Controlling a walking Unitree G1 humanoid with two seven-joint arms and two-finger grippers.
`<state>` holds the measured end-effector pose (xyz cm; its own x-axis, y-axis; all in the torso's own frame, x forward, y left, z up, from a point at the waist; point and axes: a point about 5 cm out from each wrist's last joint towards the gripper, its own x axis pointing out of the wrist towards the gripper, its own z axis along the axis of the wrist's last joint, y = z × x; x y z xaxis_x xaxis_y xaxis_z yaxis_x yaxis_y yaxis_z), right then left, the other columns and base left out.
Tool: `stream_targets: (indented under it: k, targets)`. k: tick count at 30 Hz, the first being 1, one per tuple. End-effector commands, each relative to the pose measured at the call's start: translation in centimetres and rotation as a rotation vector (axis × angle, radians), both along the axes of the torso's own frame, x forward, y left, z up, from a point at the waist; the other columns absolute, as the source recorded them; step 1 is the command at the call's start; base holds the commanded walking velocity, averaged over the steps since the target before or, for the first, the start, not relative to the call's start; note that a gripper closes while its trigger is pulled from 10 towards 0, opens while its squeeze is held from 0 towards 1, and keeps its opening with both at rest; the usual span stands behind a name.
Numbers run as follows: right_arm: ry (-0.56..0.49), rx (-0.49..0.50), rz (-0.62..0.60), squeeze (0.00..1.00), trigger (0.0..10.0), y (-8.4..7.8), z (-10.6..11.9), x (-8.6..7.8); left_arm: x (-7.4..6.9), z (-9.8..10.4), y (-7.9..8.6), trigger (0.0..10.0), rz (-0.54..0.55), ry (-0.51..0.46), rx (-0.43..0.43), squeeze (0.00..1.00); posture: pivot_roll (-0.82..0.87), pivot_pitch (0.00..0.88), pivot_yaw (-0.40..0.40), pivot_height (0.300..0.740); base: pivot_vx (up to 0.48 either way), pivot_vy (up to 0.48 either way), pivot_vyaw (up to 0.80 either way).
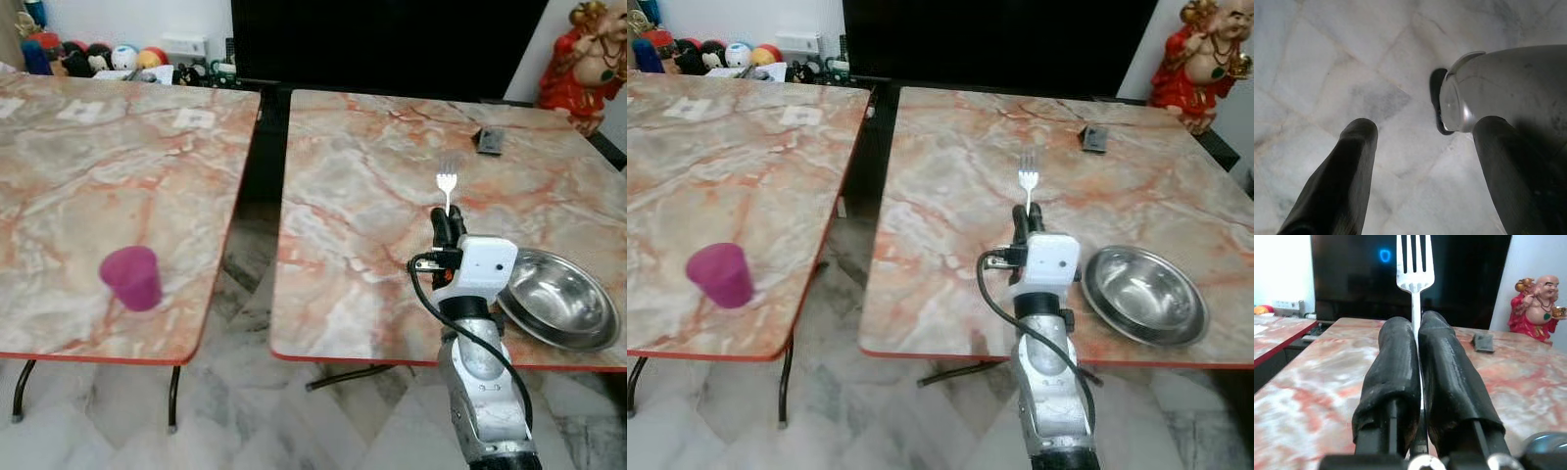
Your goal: Setting the table
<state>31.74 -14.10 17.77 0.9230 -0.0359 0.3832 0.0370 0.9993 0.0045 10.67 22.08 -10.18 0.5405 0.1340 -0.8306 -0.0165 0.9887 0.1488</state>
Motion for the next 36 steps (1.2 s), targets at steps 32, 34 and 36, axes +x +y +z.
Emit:
stream_targets:
  k: [32,34,36]
  targets:
    - [0.176,-0.067,-0.251,0.0,10.0,-5.6,-1.3,1.7,-0.9,-0.4,-0.5,10.0,-0.003,0.043,-0.015,0.0,0.01,0.12,-0.033,0.74,0.0,-0.235,0.0]
    - [0.248,-0.084,-0.271,0.0,10.0,-6.4,-2.0,2.1,-0.9,-0.4,-0.5,10.0,-0.003,0.043,-0.015,0.0,0.01,0.117,-0.033,0.74,0.0,0.0,0.0]
    - [0.276,-0.087,-0.273,0.0,10.0,-6.6,-2.3,2.3,-0.9,-0.4,-0.5,10.0,-0.003,0.043,-0.015,0.0,0.01,0.116,-0.032,0.74,0.0,0.0,0.0]
